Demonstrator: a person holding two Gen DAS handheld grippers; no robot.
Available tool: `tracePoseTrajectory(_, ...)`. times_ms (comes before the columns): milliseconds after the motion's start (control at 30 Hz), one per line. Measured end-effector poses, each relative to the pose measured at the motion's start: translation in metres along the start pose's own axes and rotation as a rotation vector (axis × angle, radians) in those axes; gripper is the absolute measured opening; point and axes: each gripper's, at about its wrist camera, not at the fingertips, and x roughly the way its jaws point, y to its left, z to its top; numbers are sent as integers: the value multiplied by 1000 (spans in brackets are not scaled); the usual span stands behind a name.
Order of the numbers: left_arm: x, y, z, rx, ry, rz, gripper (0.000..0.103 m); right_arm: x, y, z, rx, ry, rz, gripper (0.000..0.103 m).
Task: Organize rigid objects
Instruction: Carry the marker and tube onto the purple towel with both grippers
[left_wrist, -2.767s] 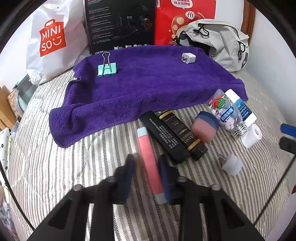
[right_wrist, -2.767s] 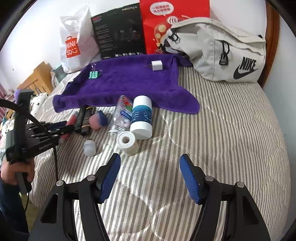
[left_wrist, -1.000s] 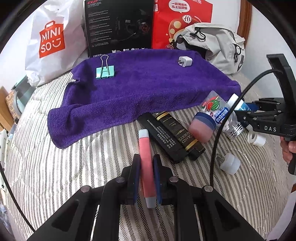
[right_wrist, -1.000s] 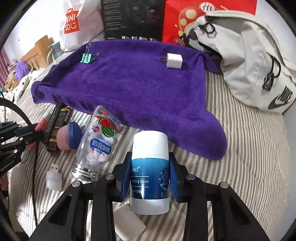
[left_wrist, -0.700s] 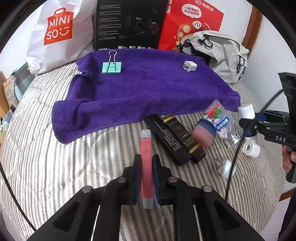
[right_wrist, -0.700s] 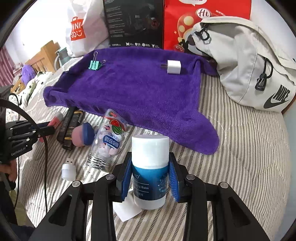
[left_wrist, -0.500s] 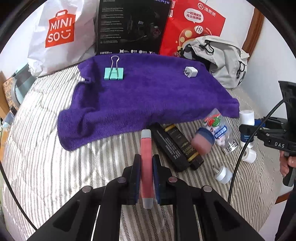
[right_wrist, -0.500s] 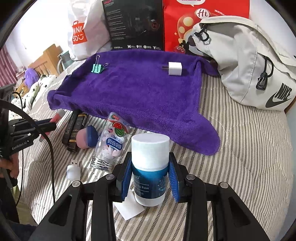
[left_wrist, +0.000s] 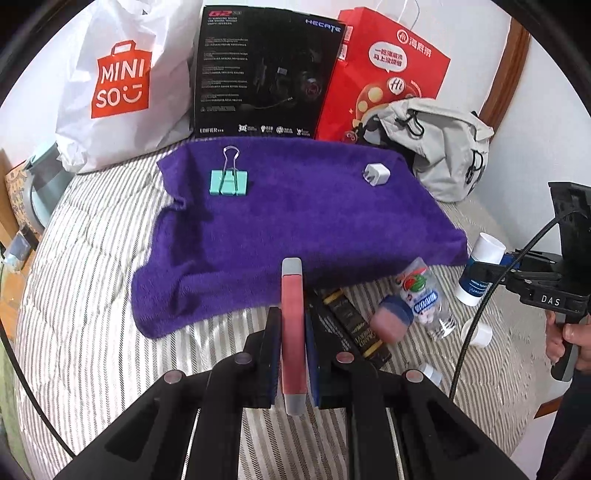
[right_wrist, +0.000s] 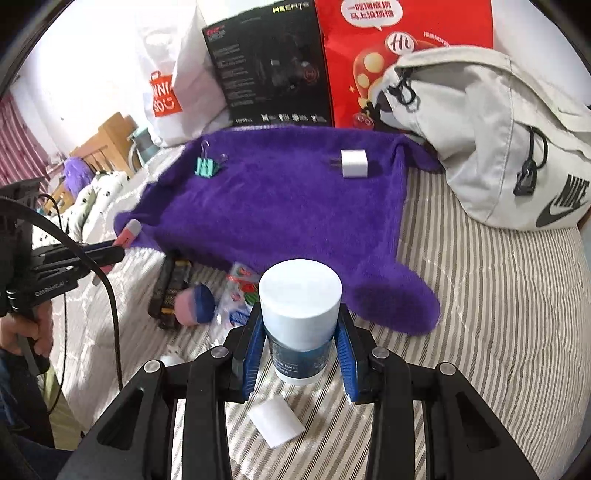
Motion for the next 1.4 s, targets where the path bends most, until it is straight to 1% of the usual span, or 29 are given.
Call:
tracePoseTrajectory(233,-2,10,25,-10,-22,14,13,-1,-5,36,-7,-44,7,36)
tracePoseTrajectory(300,0,13,35,-10,-26,18,13,1,-9,46,-2,-45,14,36)
tracePoseTrajectory(433,7,22,51,-7,-27,28,13,14,-17,68,-2,-34,11,36)
tracePoseTrajectory(533,18,29,62,-10,-17,39,13,35,-27,81,8,8,-6,36)
tracePoseTrajectory(700,41,41,71,-32,11,40,13,70,-38,88,15,76,-28,36)
tracePoseTrajectory(767,48,44,73,-36,22,44,13,74,-39,91,18,68,-25,36)
tracePoseTrajectory(867,61,47,76,-30,37,69,12,80,-37,97,11,78,-35,36)
tracePoseTrajectory(967,71,50,79,-37,45,59,13,90,-35,103,-4,94,-47,36)
tracePoseTrajectory(1067,79,50,82,-34,52,66,13,102,-35,110,-8,119,-56,36)
tracePoseTrajectory(1167,86,51,83,-31,59,67,13,113,-35,112,-17,143,-81,36)
tracePoseTrajectory(1233,89,52,83,-41,59,54,13,121,-36,113,-21,163,-97,36)
tracePoseTrajectory(1400,98,53,87,-33,62,62,13,125,-32,112,-36,164,-124,36)
